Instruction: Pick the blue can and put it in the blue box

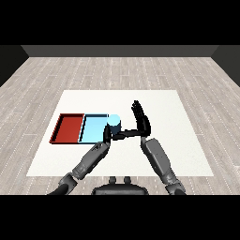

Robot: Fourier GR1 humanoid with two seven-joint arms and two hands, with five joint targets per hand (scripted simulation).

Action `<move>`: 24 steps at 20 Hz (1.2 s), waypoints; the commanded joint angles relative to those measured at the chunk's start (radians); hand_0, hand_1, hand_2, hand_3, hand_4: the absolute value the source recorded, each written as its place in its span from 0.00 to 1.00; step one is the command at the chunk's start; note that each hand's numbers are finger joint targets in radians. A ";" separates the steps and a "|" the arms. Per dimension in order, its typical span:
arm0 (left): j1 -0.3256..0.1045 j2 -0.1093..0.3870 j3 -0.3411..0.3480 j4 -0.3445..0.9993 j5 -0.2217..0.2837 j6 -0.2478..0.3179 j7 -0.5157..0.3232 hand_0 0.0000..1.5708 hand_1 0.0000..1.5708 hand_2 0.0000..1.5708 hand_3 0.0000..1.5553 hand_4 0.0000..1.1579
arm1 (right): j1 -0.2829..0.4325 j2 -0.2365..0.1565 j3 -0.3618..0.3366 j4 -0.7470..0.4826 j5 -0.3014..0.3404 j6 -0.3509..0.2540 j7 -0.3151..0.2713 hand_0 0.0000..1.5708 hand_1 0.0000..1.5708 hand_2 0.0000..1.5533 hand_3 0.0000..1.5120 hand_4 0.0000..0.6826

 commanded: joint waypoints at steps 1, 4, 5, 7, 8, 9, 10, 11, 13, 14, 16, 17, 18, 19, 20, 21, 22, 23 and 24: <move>-0.016 -0.006 0.008 0.048 0.021 0.024 -0.036 1.00 1.00 1.00 0.95 0.99 | 0.073 -0.109 -0.097 -0.171 -0.058 0.061 0.011 0.00 0.00 0.00 0.00 0.00; 0.022 0.062 0.066 -0.029 -0.027 0.009 -0.023 1.00 1.00 1.00 0.94 0.98 | 0.131 -0.051 -0.118 -0.199 -0.106 0.074 -0.044 0.00 0.00 0.00 0.00 0.00; 0.020 0.109 0.087 -0.035 -0.016 -0.022 0.004 1.00 1.00 1.00 0.95 0.99 | 0.148 -0.090 -0.162 -0.202 -0.129 0.107 -0.054 0.00 0.00 0.00 0.00 0.00; -0.064 0.150 0.148 0.025 0.000 -0.047 0.037 1.00 1.00 1.00 0.95 0.99 | 0.194 -0.091 -0.178 -0.299 -0.134 0.042 0.005 0.00 0.00 0.00 0.00 0.00; -0.038 0.160 0.138 0.041 -0.025 -0.058 0.007 1.00 1.00 0.99 0.95 0.99 | 0.179 -0.107 -0.228 -0.221 -0.153 0.087 -0.043 0.00 0.00 0.00 0.00 0.00; -0.052 0.135 0.137 0.042 -0.052 -0.007 0.029 1.00 1.00 0.99 0.95 0.99 | 0.205 -0.110 -0.237 -0.186 -0.153 0.120 -0.082 0.00 0.00 0.00 0.00 0.00; -0.018 0.168 0.177 0.066 -0.013 -0.087 -0.012 1.00 1.00 0.99 0.95 0.99 | 0.263 -0.146 -0.255 -0.278 -0.185 0.147 -0.056 0.00 0.00 0.00 0.00 0.00; -0.014 0.210 0.183 0.074 -0.029 -0.084 -0.003 1.00 1.00 1.00 0.95 0.97 | 0.246 -0.117 -0.250 -0.194 -0.165 0.159 -0.124 0.00 0.00 0.00 0.00 0.00; -0.063 0.184 0.194 0.088 -0.047 -0.054 0.103 1.00 1.00 1.00 0.95 0.98 | 0.268 -0.143 -0.267 -0.285 -0.184 0.145 -0.034 0.00 0.00 0.00 0.00 0.00; -0.122 0.140 0.221 0.223 -0.064 -0.036 0.032 1.00 1.00 1.00 0.95 0.98 | 0.276 -0.132 -0.272 -0.237 -0.173 0.147 -0.071 0.00 0.00 0.00 0.00 0.00; -0.234 0.182 0.256 0.290 -0.059 -0.055 0.122 1.00 1.00 1.00 0.96 0.96 | 0.169 -0.117 -0.272 -0.171 -0.149 0.107 -0.049 0.00 0.00 0.00 0.00 0.00; -0.149 0.196 0.275 0.312 -0.055 -0.090 0.031 1.00 1.00 1.00 0.97 0.96 | 0.273 -0.134 -0.295 -0.214 -0.172 0.151 -0.081 0.00 0.00 0.00 0.00 0.00; -0.192 0.256 0.273 0.320 -0.063 -0.125 0.096 1.00 1.00 1.00 0.97 0.95 | 0.245 -0.113 -0.277 -0.190 -0.144 0.117 -0.079 0.00 0.00 0.00 0.00 0.00; -0.227 0.243 0.273 0.387 -0.066 -0.095 0.150 1.00 1.00 1.00 0.97 0.95 | 0.185 -0.141 -0.321 -0.138 -0.181 0.136 -0.053 0.00 0.00 0.00 0.00 0.00; -0.242 0.266 0.279 0.421 -0.072 -0.117 0.164 1.00 1.00 1.00 0.96 0.95 | 0.210 -0.111 -0.275 -0.183 -0.136 0.091 -0.050 0.00 0.00 0.00 0.00 0.00; -0.261 0.240 0.291 0.486 -0.076 -0.146 0.135 1.00 1.00 1.00 0.96 0.95 | 0.226 -0.139 -0.316 -0.178 -0.169 0.133 -0.057 0.00 0.00 0.00 0.00 0.00; -0.268 0.262 0.308 0.532 -0.066 -0.171 0.140 1.00 1.00 1.00 0.96 0.95 | 0.169 -0.112 -0.293 -0.116 -0.145 0.109 -0.062 0.00 0.00 0.00 0.00 0.00; -0.283 0.216 0.294 0.602 -0.079 -0.116 0.171 1.00 1.00 1.00 0.95 0.91 | 0.180 -0.119 -0.297 -0.116 -0.150 0.113 -0.056 0.00 0.00 0.00 0.00 0.00; -0.299 0.219 0.299 0.626 -0.080 -0.136 0.193 1.00 1.00 1.00 0.94 0.88 | 0.254 -0.107 -0.288 -0.121 -0.146 0.162 -0.136 0.00 0.00 0.00 0.00 0.00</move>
